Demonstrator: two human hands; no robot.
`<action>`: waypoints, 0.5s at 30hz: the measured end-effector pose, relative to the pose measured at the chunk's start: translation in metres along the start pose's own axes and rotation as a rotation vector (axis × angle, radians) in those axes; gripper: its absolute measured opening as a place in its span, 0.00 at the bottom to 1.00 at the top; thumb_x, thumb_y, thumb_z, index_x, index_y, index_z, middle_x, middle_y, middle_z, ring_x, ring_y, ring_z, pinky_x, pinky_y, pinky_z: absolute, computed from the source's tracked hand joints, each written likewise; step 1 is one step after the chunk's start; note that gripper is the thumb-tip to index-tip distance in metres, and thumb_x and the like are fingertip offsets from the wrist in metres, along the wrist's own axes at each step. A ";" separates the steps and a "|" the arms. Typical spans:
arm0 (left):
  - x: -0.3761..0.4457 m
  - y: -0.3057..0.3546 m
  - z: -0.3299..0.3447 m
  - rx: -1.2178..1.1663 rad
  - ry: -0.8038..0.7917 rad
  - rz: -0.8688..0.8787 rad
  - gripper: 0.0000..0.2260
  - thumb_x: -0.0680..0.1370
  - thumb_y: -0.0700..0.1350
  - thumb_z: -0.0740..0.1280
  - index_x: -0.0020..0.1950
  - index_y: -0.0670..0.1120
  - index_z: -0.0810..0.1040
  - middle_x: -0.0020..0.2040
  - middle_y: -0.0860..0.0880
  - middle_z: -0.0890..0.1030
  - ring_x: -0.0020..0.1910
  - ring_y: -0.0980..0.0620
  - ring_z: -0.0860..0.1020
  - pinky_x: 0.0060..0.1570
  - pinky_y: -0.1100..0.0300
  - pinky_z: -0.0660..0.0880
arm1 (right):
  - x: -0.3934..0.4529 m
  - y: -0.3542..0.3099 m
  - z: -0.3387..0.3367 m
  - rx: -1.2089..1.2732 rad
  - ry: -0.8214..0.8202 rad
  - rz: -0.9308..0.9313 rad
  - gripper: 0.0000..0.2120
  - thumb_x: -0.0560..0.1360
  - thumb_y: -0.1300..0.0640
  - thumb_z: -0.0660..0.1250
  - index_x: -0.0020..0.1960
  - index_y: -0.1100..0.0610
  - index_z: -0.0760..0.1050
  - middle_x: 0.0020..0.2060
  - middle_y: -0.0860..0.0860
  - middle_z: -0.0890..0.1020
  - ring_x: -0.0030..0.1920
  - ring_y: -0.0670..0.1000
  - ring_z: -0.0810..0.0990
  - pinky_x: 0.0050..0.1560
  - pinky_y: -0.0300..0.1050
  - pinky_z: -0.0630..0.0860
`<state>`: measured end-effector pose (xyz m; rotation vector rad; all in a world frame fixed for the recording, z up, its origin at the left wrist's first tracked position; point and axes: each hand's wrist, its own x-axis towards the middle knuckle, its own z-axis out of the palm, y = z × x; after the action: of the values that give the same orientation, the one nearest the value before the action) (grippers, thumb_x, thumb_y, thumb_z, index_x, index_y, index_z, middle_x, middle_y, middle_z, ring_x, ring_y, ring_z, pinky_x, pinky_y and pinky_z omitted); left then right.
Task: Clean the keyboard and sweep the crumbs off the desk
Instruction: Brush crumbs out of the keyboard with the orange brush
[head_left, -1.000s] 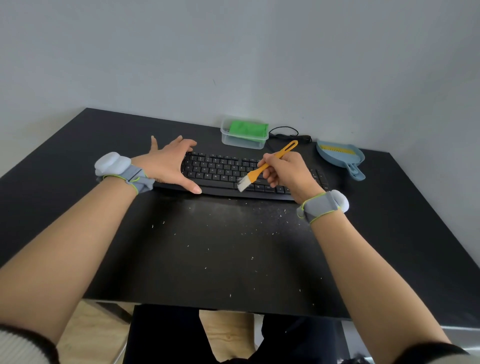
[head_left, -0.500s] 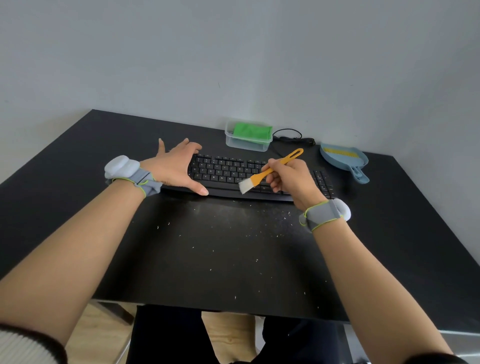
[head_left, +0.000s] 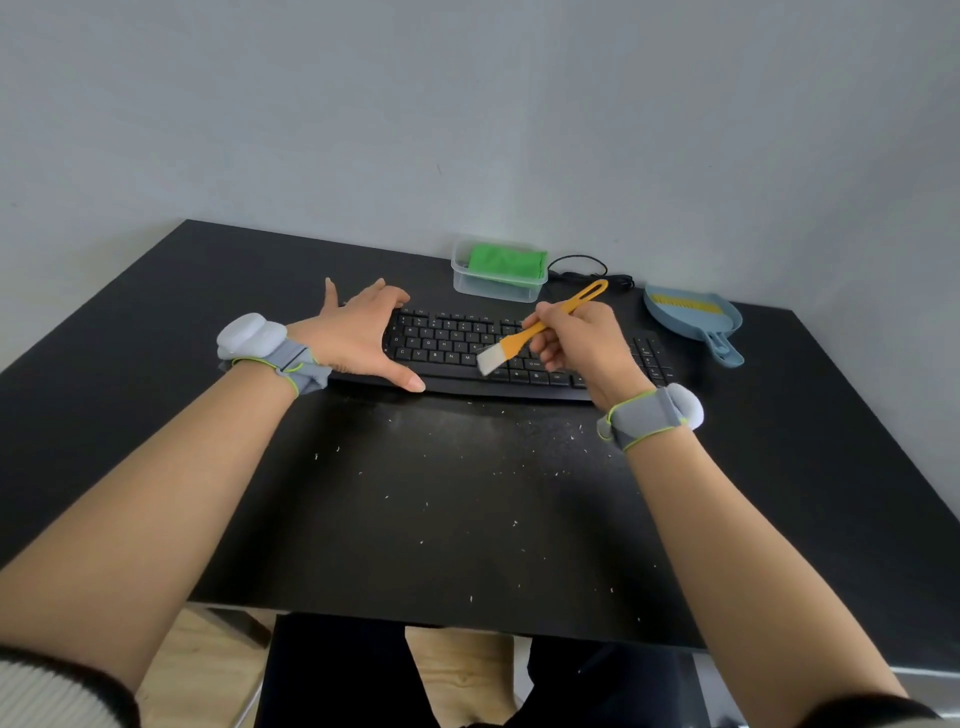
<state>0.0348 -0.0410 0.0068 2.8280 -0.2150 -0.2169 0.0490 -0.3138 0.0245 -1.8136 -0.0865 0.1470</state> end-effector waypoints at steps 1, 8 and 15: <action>0.000 0.000 0.000 -0.003 0.001 0.001 0.53 0.62 0.69 0.75 0.77 0.45 0.55 0.78 0.47 0.59 0.80 0.49 0.45 0.71 0.34 0.31 | 0.000 -0.001 -0.003 -0.056 0.037 -0.032 0.15 0.83 0.58 0.60 0.44 0.62 0.80 0.27 0.53 0.79 0.25 0.47 0.73 0.25 0.38 0.71; -0.001 0.002 0.000 -0.008 -0.002 0.002 0.53 0.63 0.69 0.75 0.77 0.45 0.55 0.78 0.47 0.59 0.80 0.49 0.45 0.71 0.34 0.31 | -0.003 0.007 0.006 -0.288 0.028 -0.073 0.15 0.82 0.57 0.61 0.42 0.61 0.81 0.26 0.52 0.79 0.24 0.48 0.75 0.27 0.41 0.75; -0.004 0.004 0.001 -0.003 0.006 0.003 0.52 0.63 0.69 0.74 0.76 0.45 0.56 0.78 0.47 0.60 0.80 0.49 0.46 0.71 0.33 0.32 | -0.003 -0.007 0.003 -0.034 0.039 -0.084 0.15 0.82 0.57 0.61 0.43 0.63 0.81 0.26 0.52 0.79 0.24 0.47 0.73 0.25 0.39 0.71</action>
<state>0.0307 -0.0440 0.0078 2.8243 -0.2173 -0.2082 0.0462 -0.3099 0.0306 -1.8422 -0.1379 0.0502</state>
